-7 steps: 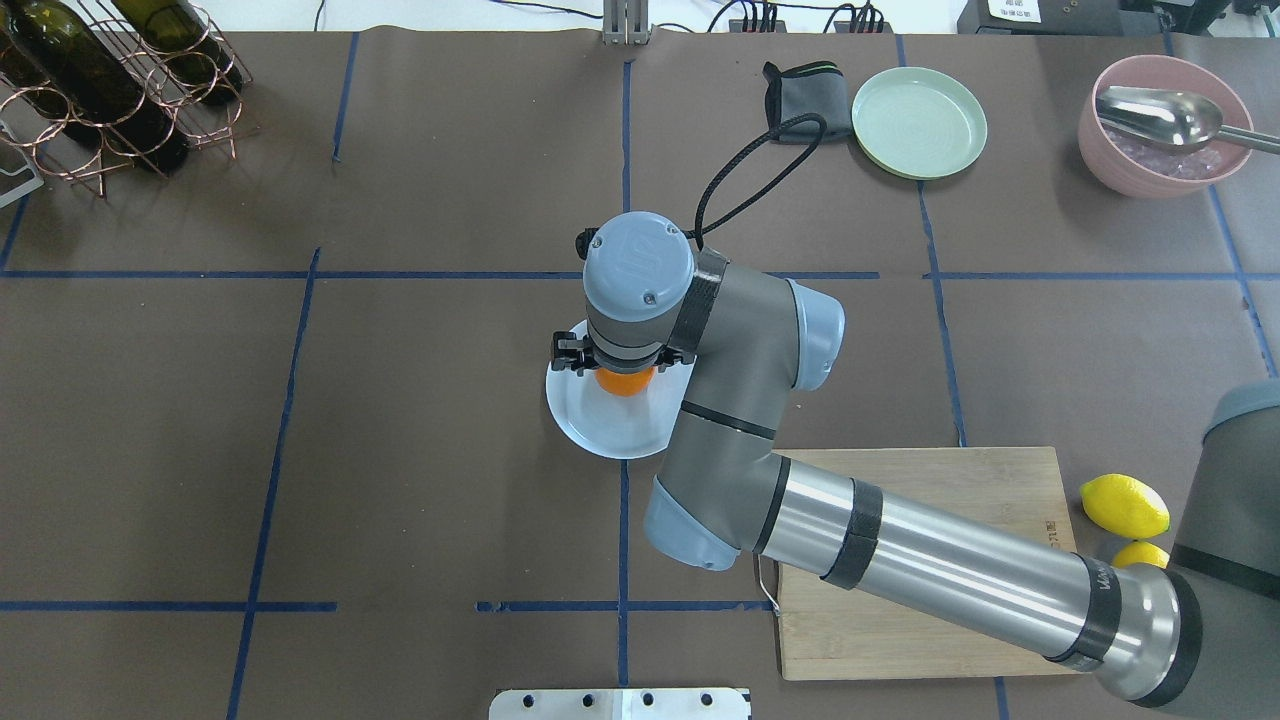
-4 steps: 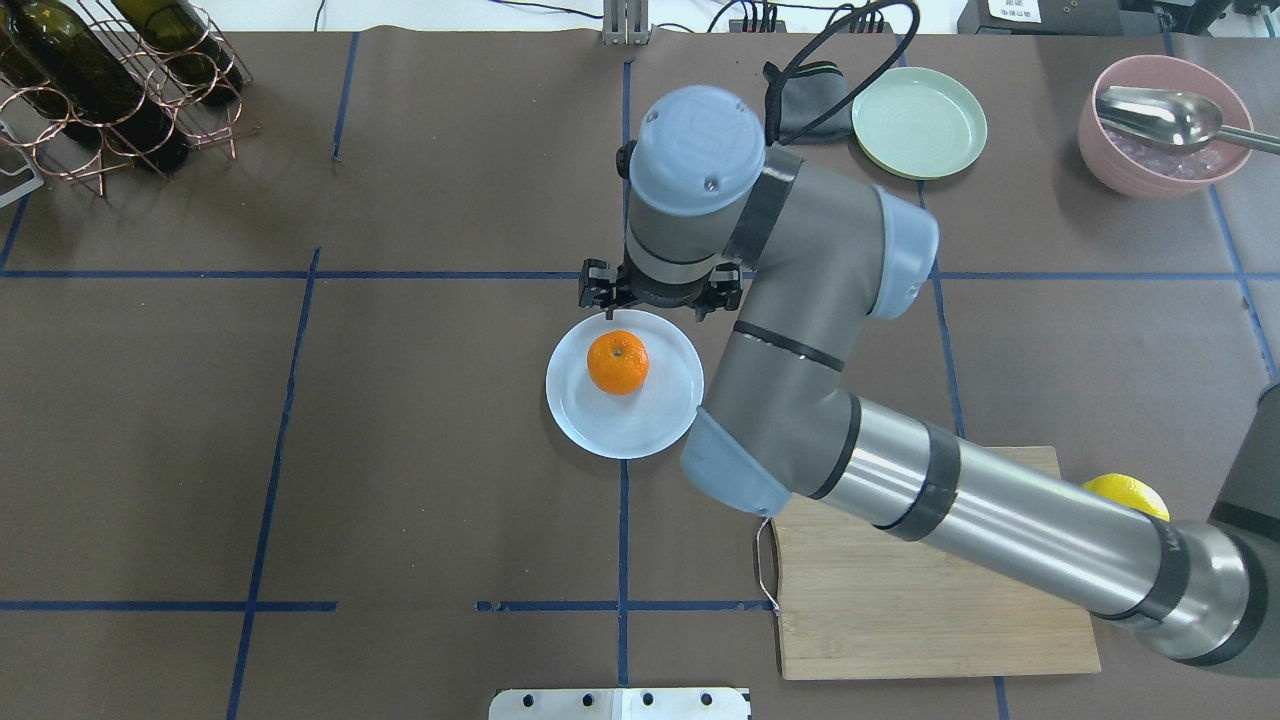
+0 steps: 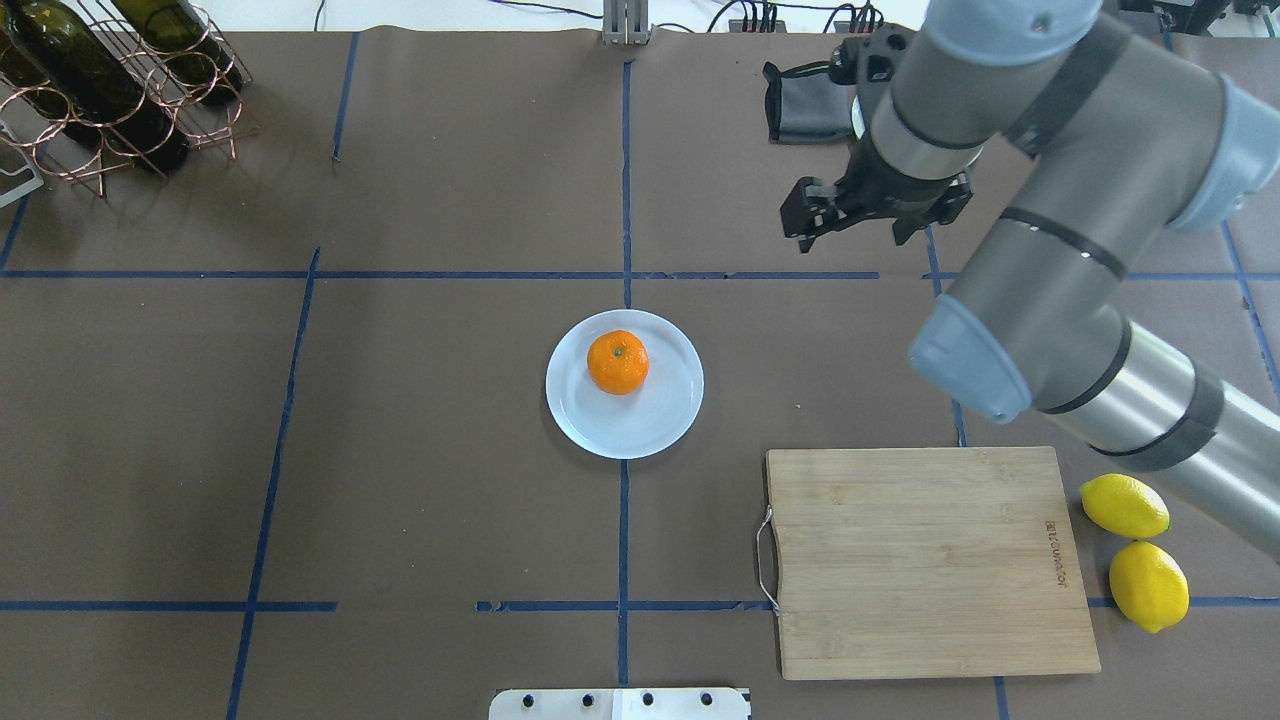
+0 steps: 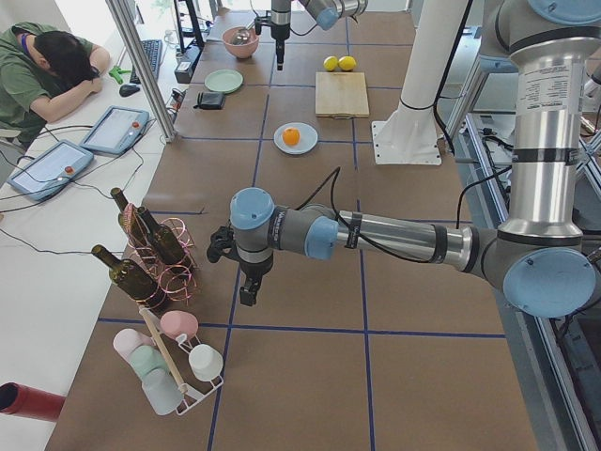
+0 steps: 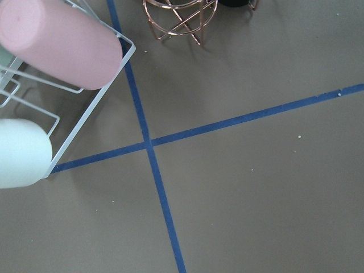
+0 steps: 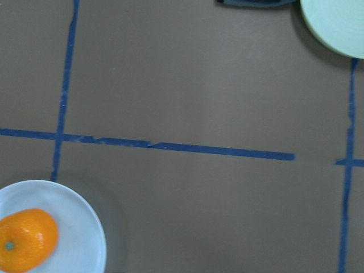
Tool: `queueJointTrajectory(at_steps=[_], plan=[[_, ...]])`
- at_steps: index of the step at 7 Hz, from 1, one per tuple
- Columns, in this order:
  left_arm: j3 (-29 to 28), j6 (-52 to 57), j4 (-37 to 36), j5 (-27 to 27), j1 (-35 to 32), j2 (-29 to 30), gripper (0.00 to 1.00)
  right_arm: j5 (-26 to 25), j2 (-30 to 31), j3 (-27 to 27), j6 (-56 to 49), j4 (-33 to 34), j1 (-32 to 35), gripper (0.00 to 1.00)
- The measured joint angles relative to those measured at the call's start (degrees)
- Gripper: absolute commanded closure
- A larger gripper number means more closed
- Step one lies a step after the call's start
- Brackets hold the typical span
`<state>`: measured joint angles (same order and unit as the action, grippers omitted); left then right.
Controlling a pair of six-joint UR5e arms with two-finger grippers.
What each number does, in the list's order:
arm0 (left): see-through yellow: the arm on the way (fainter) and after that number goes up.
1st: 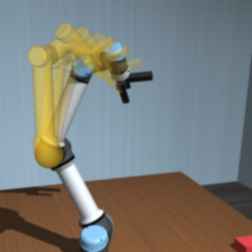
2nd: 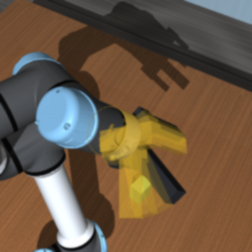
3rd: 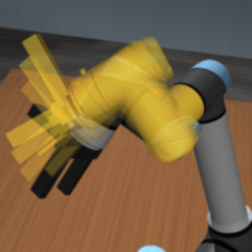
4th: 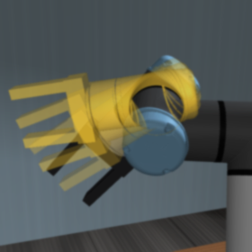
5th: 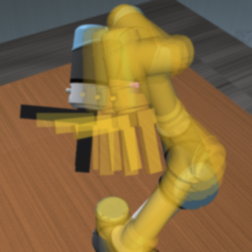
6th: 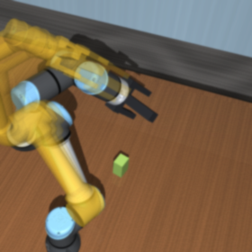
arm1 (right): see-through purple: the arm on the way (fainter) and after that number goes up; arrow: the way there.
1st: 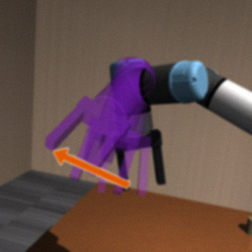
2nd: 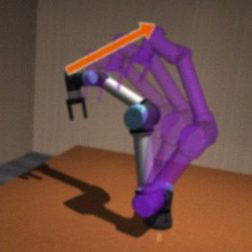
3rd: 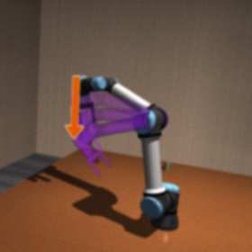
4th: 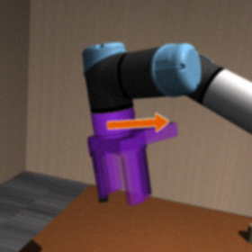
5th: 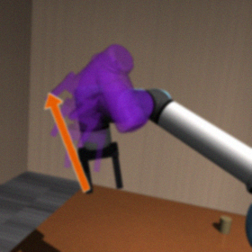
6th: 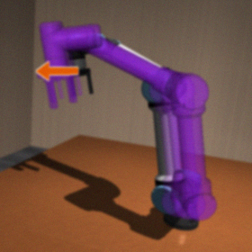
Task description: Pick orange to plate
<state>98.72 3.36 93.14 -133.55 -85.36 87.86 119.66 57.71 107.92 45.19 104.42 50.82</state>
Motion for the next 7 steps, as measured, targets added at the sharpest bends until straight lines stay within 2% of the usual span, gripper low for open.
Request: queueJointTrajectory(at_steps=[2, 5, 7], plan=[[-0.98, 1.26, -2.71, -0.67, -2.35, 0.01, 0.0, 6.92, 6.37, 0.28, -12.96, 0.2, 9.04, 0.0], [-1.18, 1.28, -5.72, -0.67, -4.37, 0.3, 0.0, 12.27, 14.37, -1.83, -29.76, 0.2, 19.26, 0.0], [-1.23, 1.16, -5.94, -0.54, -5.25, -0.11, 0.0, 14.63, 19.13, -5.77, -42.08, 0.15, 26.26, 0.0]])
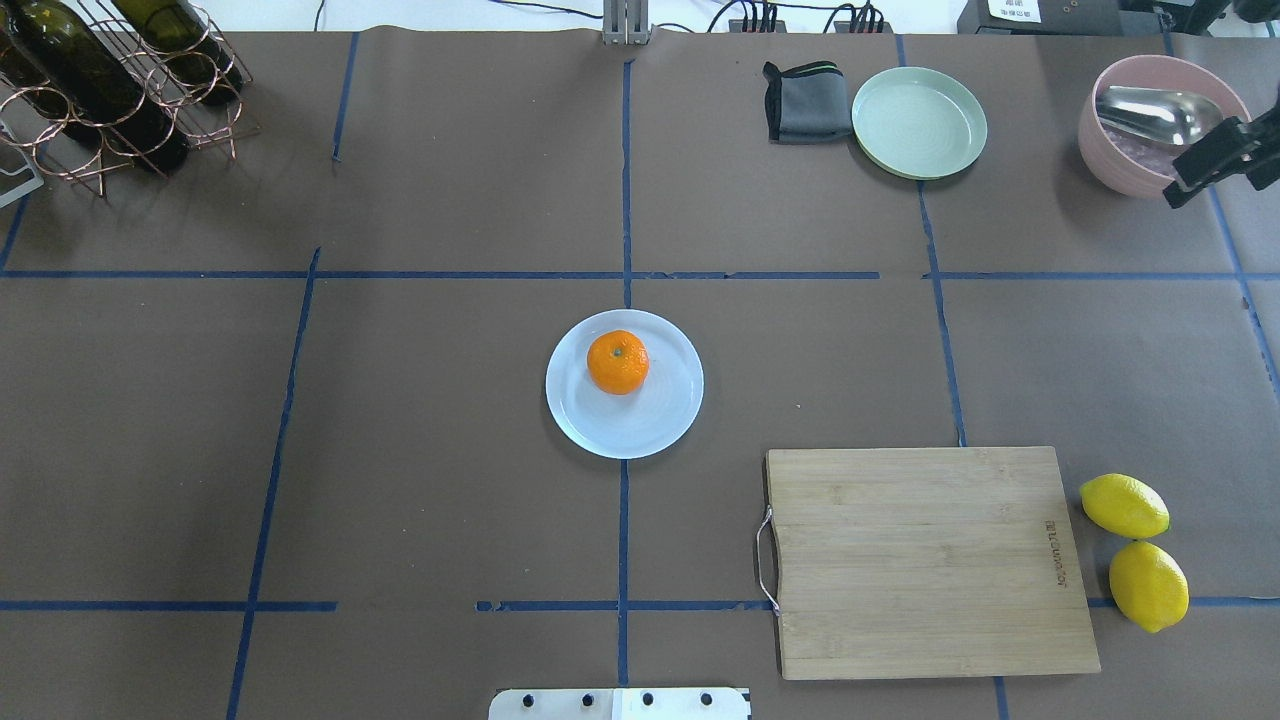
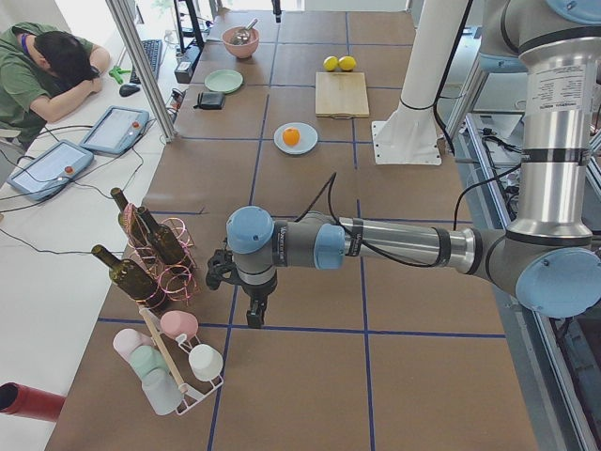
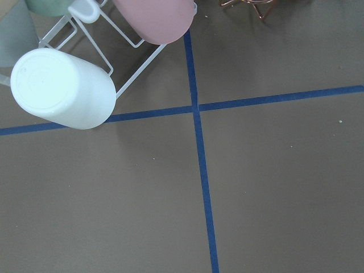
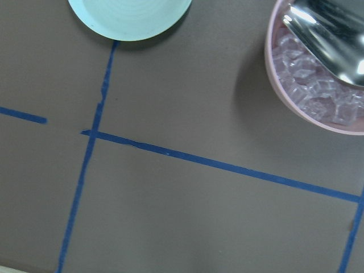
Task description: Pick orange to plate
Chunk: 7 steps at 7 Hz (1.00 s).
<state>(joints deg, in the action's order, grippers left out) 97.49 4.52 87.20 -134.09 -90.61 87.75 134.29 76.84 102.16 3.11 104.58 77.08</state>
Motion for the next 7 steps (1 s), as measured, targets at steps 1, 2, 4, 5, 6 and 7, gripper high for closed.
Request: queueJointTrajectory(at_steps=[1, 2, 4, 5, 6, 7], plan=[[0.0, -0.03, -0.01, 0.04, -0.23, -0.14, 0.0, 0.95, 1.71, -3.06, -6.48, -0.04, 3.5, 0.0], [0.04, -0.03, -0.01, 0.05, -0.32, -0.18, 0.0, 1.66, 2.54, -6.65, -12.71, -0.06, 7.0, 0.0], [0.06, -0.04, -0.01, 0.05, -0.39, -0.21, 0.0, 3.19, 4.22, -11.58, -20.01, -0.41, 12.5, 0.0], [0.1, -0.04, -0.01, 0.08, -0.42, -0.2, 0.0, 4.21, 6.25, -12.52, -21.64, -1.5, 14.26, 0.0], [0.19, -0.04, 0.01, 0.12, -0.43, -0.17, 0.0, 4.76, 7.98, -12.89, -22.0, -3.11, 15.24, 0.0], [0.27, -0.04, 0.03, 0.13, -0.48, -0.14, 0.0, 4.67, 8.98, -12.99, -21.26, -4.3, 15.65, 0.0]])
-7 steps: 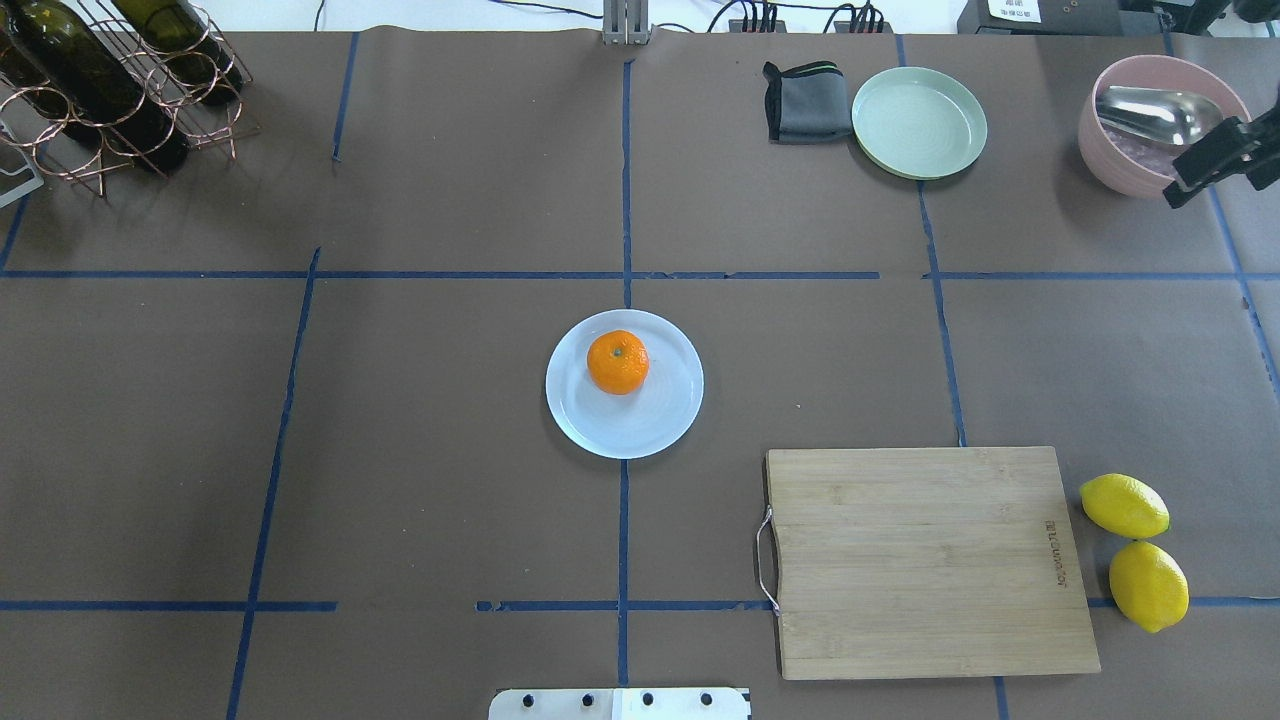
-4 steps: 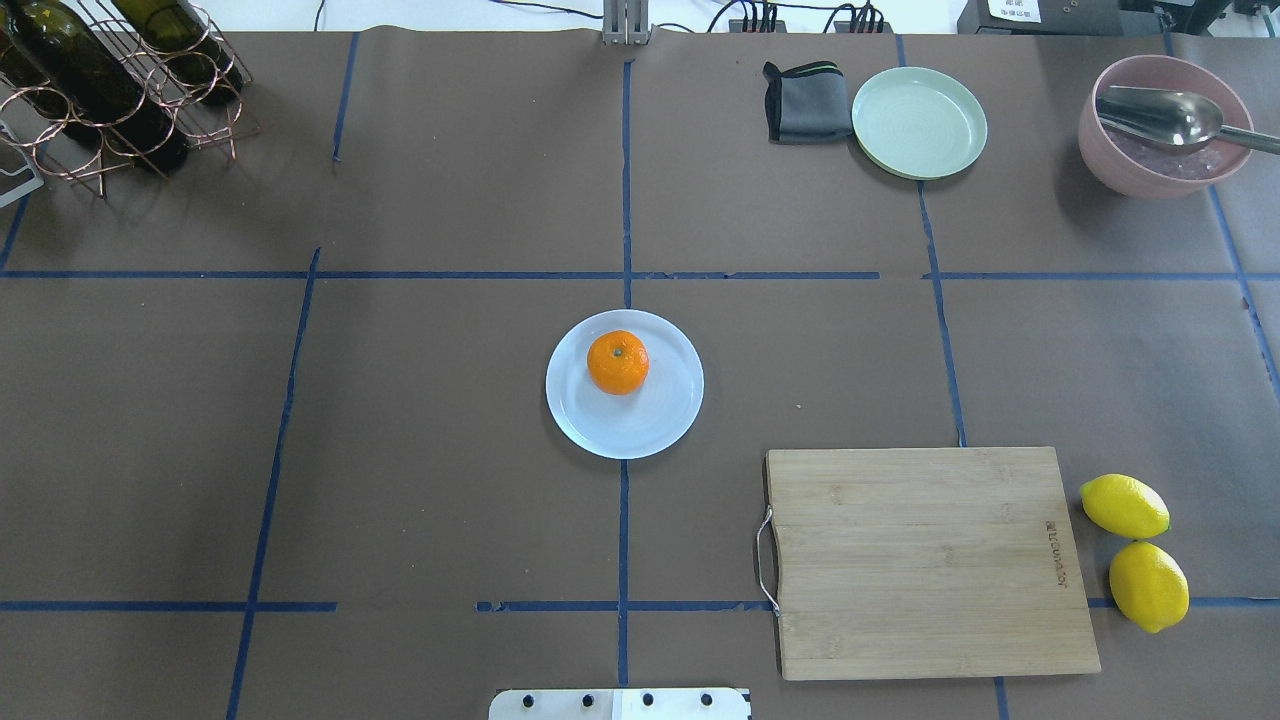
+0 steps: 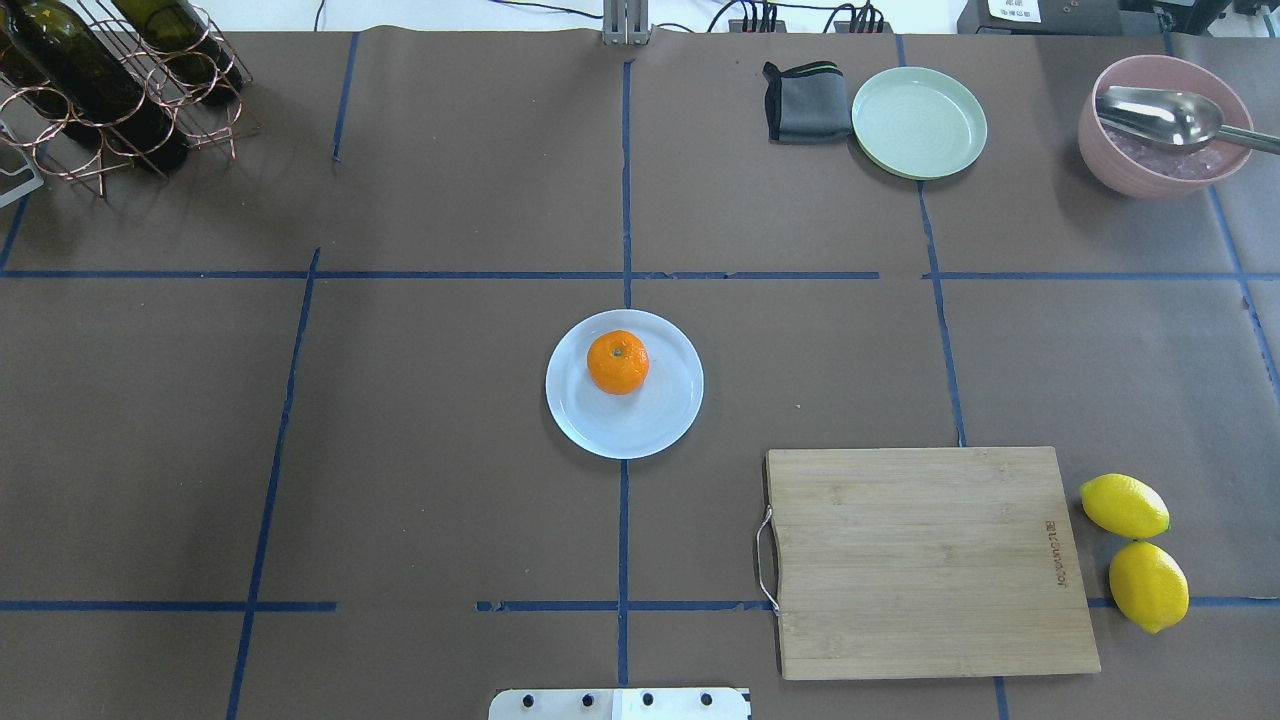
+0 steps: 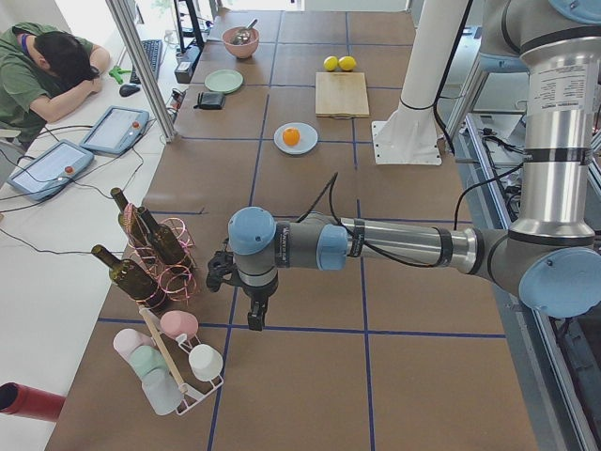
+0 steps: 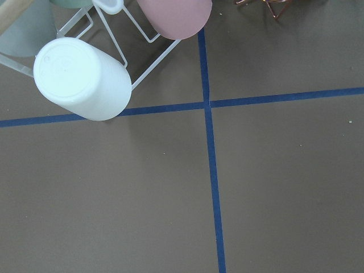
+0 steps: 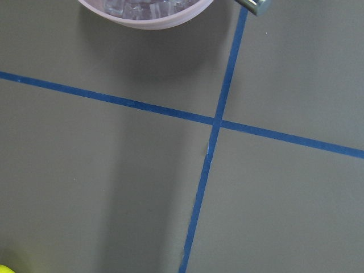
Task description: Pick orange to plate
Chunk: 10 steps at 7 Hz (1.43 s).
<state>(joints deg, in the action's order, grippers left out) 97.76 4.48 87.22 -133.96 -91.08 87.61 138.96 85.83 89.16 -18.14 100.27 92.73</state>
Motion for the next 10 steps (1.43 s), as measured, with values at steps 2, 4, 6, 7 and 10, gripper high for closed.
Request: queueJointTrajectory(at_steps=[2, 4, 6, 7, 10], plan=[[-0.02, 0.0, -0.03, 0.01, -0.04, -0.07, 0.0, -0.79, 0.96, -0.05, 3.68, -1.56, 0.18, 0.0], [-0.09, 0.0, -0.04, 0.07, -0.05, -0.09, 0.0, -1.67, 1.59, -0.21, 7.7, -4.4, 0.43, 0.0], [-0.1, 0.0, -0.04, 0.1, 0.0, -0.08, 0.0, -4.02, 1.9, -0.2, 13.29, -8.19, 0.5, 0.0], [-0.11, 0.0, -0.04, 0.1, -0.02, -0.07, 0.0, -4.91, 1.94, -0.2, 15.41, -9.41, 0.52, 0.0], [-0.17, 0.04, -0.02, 0.1, -0.01, -0.07, 0.0, -5.14, 2.03, -0.15, 17.39, -10.15, 0.52, 0.0]])
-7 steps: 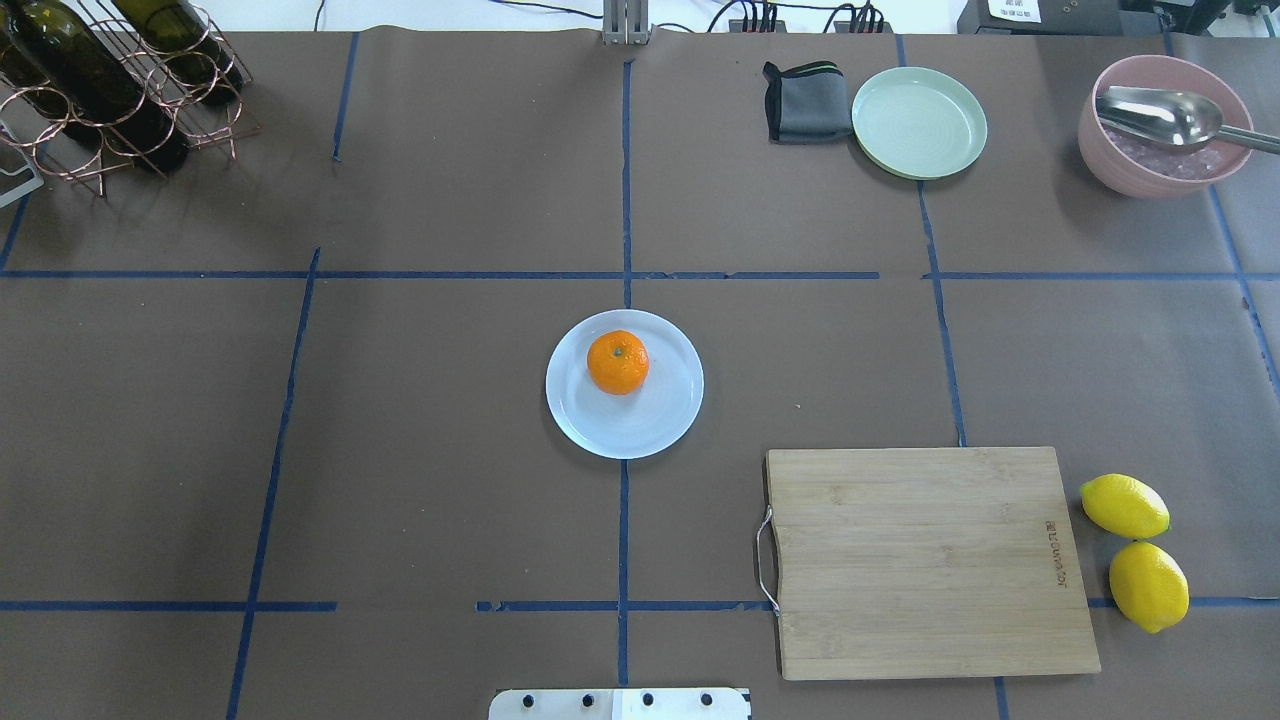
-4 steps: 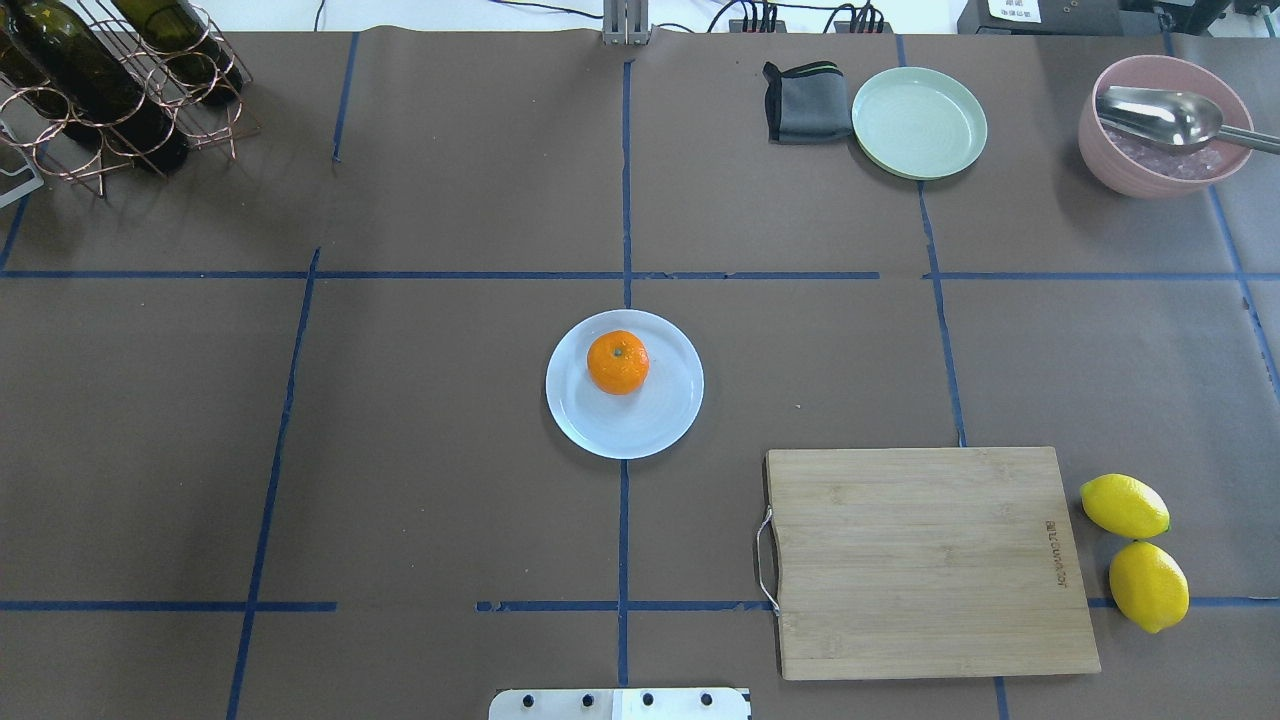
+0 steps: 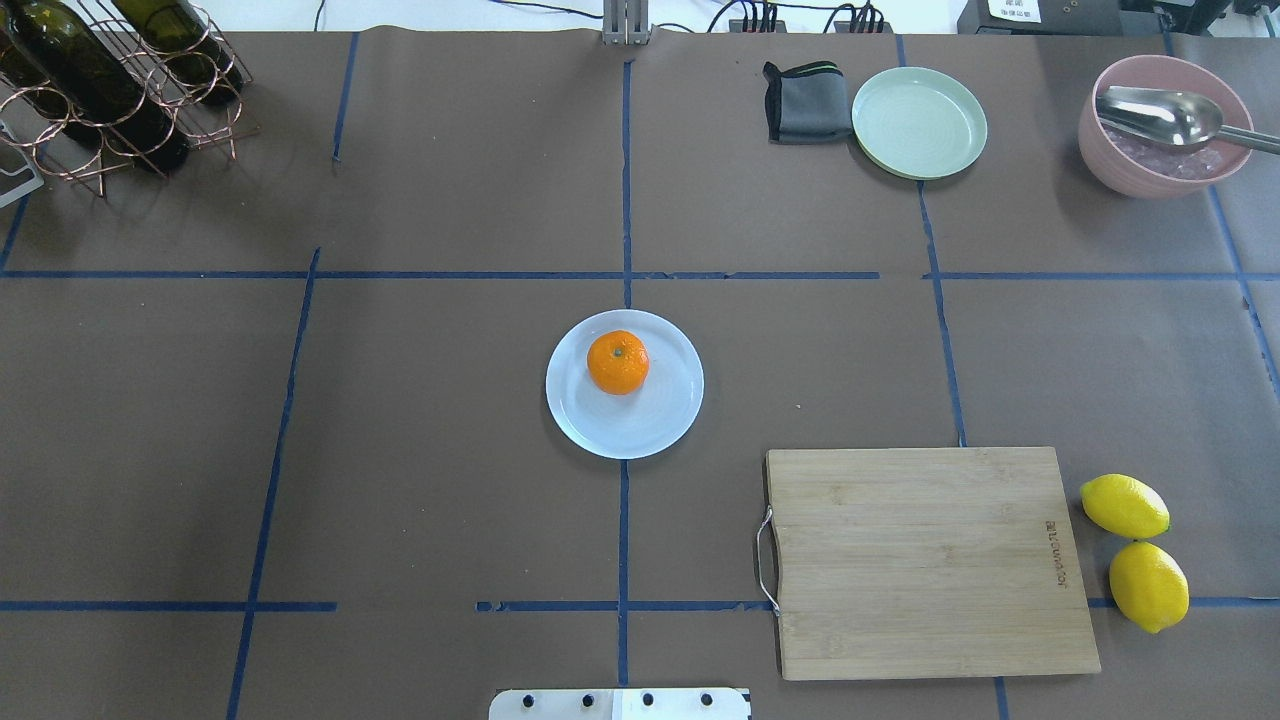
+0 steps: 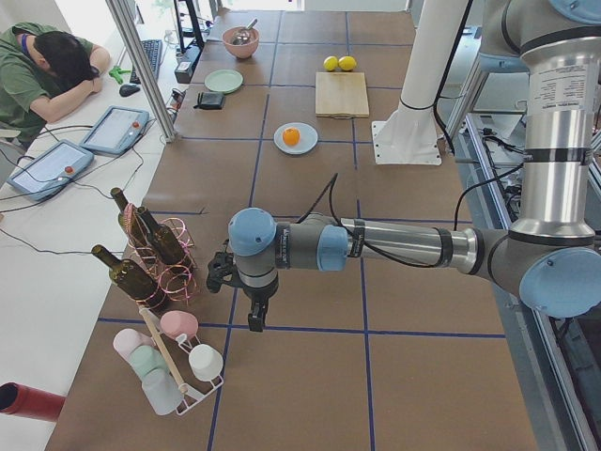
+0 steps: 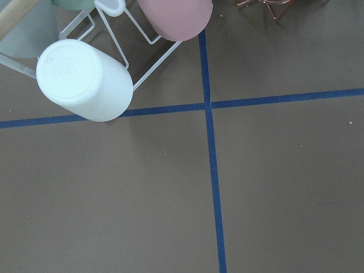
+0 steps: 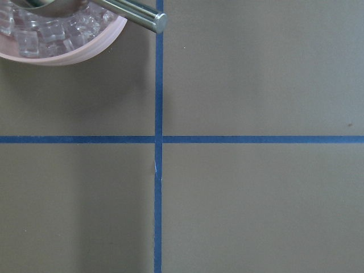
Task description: Pick orange to plate
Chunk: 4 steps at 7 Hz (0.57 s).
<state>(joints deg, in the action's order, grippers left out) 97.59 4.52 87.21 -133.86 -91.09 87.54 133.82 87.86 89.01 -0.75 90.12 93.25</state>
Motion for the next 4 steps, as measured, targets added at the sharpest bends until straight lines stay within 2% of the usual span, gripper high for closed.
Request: queueJointTrajectory(at_steps=[4], plan=[[0.05, 0.02, 0.07, -0.08, -0.01, 0.01, 0.0, 1.6, -0.01, 0.5, 0.12, -0.03, 0.0, 0.0]])
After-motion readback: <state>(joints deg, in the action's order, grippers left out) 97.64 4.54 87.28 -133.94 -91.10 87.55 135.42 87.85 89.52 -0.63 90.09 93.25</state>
